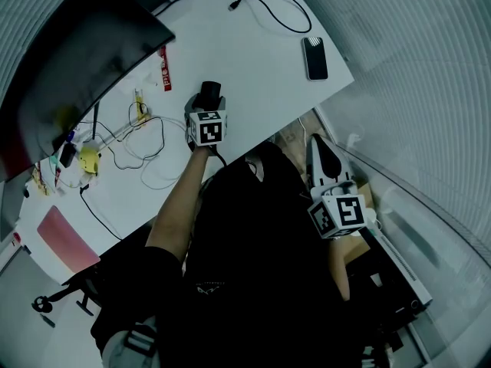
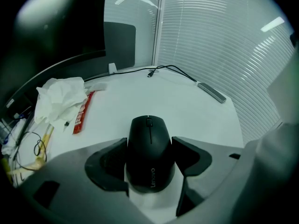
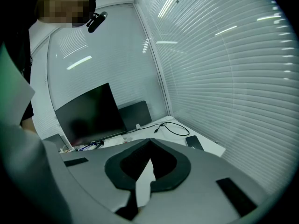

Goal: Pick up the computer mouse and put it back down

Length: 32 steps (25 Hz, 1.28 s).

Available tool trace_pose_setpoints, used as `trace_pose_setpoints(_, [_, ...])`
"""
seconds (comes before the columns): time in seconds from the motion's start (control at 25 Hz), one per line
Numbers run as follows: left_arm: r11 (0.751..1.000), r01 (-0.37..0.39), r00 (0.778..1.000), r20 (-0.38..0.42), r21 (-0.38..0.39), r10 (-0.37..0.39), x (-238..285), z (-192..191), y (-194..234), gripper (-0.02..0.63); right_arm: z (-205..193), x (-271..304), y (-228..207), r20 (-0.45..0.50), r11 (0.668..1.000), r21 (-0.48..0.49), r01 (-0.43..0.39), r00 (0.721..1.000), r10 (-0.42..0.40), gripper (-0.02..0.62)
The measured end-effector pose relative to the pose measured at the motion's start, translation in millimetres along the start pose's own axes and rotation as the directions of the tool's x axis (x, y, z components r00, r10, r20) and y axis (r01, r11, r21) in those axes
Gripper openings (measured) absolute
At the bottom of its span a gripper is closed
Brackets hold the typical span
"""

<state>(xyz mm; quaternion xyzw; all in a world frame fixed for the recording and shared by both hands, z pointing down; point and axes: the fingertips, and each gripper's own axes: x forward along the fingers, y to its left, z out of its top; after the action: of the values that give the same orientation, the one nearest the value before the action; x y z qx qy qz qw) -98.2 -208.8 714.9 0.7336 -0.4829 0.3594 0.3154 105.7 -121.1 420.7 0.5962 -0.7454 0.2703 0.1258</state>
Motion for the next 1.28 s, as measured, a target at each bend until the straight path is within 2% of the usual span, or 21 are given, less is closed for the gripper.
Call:
trace_pose_setpoints(0.28, [0.999,-0.023,1.000,0.005,0.027,0.023,-5,2,0,0.288,2,1,5,-0.001,0.999,0.009,-0.033,0.999,0.033,0.000])
trace_pose_setpoints(0.4, [0.998,-0.035,0.999,0.038,0.042,0.034,-13,9,0,0.290,3,3,8,0.001,0.999,0.006,-0.053,0.999,0.053,0.000])
trace_pose_setpoints(0.6, [0.998,-0.058,0.993,0.108,0.009,0.057,-39,21,3,0.285,6,6,13,0.005,0.996,0.000,-0.093,0.996,0.093,-0.001])
trace_pose_setpoints(0.72, [0.999,-0.046,0.989,0.138,0.004,0.045,-54,24,-4,0.212,8,6,14,0.006,0.992,-0.012,-0.123,0.992,0.123,-0.001])
trace_pose_setpoints(0.76, [0.999,-0.051,0.987,0.150,0.006,0.050,-59,24,-6,0.165,8,6,14,0.003,0.991,-0.017,-0.133,0.991,0.133,-0.001])
trace_pose_setpoints(0.84, [0.998,-0.066,0.981,0.183,0.004,0.064,-69,22,-9,0.012,7,9,16,-0.003,0.987,-0.024,-0.159,0.987,0.159,-0.001])
trace_pose_setpoints(1.12, [0.995,-0.062,0.968,0.240,-0.073,0.078,-116,21,-22,0.008,5,14,28,-0.027,0.962,-0.058,-0.266,0.964,0.265,-0.002])
trace_pose_setpoints(1.28, [0.991,-0.053,0.950,0.299,-0.119,0.087,-146,24,-32,0.006,4,13,34,-0.044,0.940,-0.079,-0.332,0.943,0.330,-0.001])
